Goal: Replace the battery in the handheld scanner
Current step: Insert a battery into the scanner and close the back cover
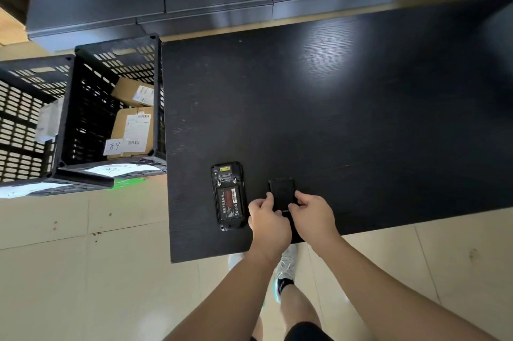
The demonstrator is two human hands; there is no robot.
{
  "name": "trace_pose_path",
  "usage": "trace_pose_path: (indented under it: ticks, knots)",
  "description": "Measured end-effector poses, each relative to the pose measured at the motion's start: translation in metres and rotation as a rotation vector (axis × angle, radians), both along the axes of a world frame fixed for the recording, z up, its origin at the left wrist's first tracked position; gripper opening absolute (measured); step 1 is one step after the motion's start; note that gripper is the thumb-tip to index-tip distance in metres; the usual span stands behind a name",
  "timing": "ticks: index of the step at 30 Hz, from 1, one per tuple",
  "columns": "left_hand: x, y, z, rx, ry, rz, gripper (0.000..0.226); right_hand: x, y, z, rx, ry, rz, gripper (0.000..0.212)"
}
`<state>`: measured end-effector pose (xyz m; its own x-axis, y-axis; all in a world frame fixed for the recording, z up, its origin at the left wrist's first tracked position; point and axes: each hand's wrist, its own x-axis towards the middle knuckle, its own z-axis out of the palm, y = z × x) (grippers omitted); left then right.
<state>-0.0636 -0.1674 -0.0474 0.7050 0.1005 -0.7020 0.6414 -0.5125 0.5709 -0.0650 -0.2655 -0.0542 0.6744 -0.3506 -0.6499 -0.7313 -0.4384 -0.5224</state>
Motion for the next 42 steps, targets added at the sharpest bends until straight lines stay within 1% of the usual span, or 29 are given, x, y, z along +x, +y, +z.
trace_pose_path:
  ticks: [6, 10, 15, 21, 24, 27, 32, 42]
  knots:
    - [0.004, 0.001, 0.002, -0.126, 0.032, 0.207, 0.046, 0.002, -0.002, 0.005, 0.081, -0.016, -0.177, 0.04]
    - [0.005, 0.003, 0.011, -0.212, 0.013, 0.337, 0.039, 0.002, -0.001, 0.01, 0.089, -0.052, -0.222, 0.038]
    - [0.013, 0.021, 0.031, -0.142, -0.09, 0.421, 0.039, 0.01, 0.013, 0.026, 0.142, -0.142, -0.228, 0.034]
    - [0.011, 0.077, 0.04, -0.024, -0.181, 0.442, 0.04, 0.019, 0.062, 0.033, 0.178, -0.17, -0.093, 0.033]
    - [0.007, 0.104, 0.033, -0.005, -0.172, 0.453, 0.032, 0.018, 0.081, 0.027, 0.18, -0.159, -0.041, 0.03]
    - [0.008, 0.123, 0.023, 0.005, -0.168, 0.403, 0.027, 0.018, 0.09, 0.019, 0.19, -0.148, -0.014, 0.027]
    - [0.012, 0.133, 0.017, 0.0, -0.182, 0.287, 0.025, 0.023, 0.089, 0.008, 0.207, -0.136, -0.016, 0.024]
    - [0.016, 0.142, 0.005, -0.051, -0.26, 0.234, 0.034, 0.024, 0.088, 0.001, 0.219, -0.171, 0.005, 0.025]
